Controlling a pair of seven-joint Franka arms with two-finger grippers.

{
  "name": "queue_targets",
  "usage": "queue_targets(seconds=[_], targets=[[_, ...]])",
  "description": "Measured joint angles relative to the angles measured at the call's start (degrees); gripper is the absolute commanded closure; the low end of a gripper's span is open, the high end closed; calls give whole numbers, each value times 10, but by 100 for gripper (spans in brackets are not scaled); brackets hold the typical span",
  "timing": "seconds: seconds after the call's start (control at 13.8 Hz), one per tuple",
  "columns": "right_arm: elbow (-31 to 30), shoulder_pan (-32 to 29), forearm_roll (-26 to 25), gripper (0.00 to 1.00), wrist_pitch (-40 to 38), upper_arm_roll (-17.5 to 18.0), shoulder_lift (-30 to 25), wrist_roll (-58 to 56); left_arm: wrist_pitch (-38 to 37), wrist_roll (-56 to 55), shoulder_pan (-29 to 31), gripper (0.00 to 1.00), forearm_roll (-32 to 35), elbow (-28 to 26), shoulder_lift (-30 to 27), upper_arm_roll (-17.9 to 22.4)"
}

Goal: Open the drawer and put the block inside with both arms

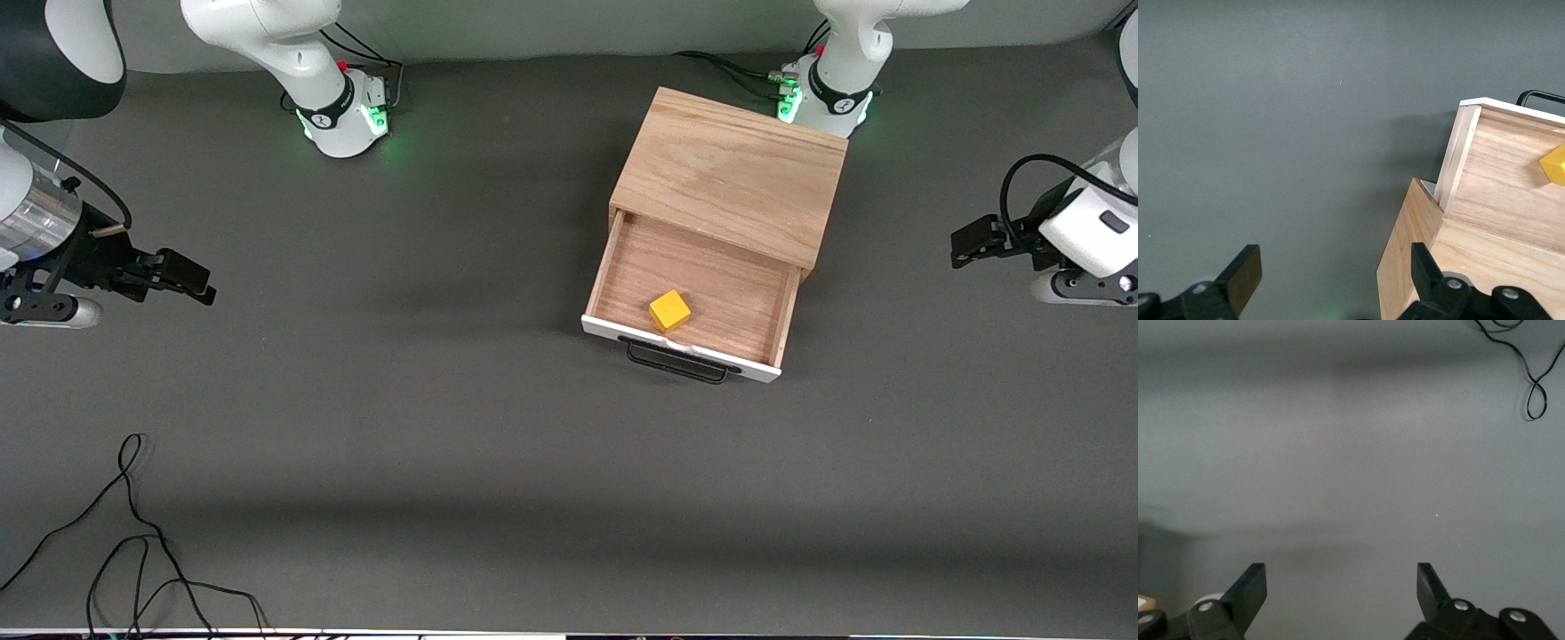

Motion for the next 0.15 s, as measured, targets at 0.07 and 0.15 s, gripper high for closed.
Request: queue_targets(seconds=[0.07,0.15], targets=[[1,0,0,0,0,-3,0,-3,0,0,0,0,0,0,0,0],[2,0,0,0,0,-7,0,-5,0,0,0,0,0,0,0,0]])
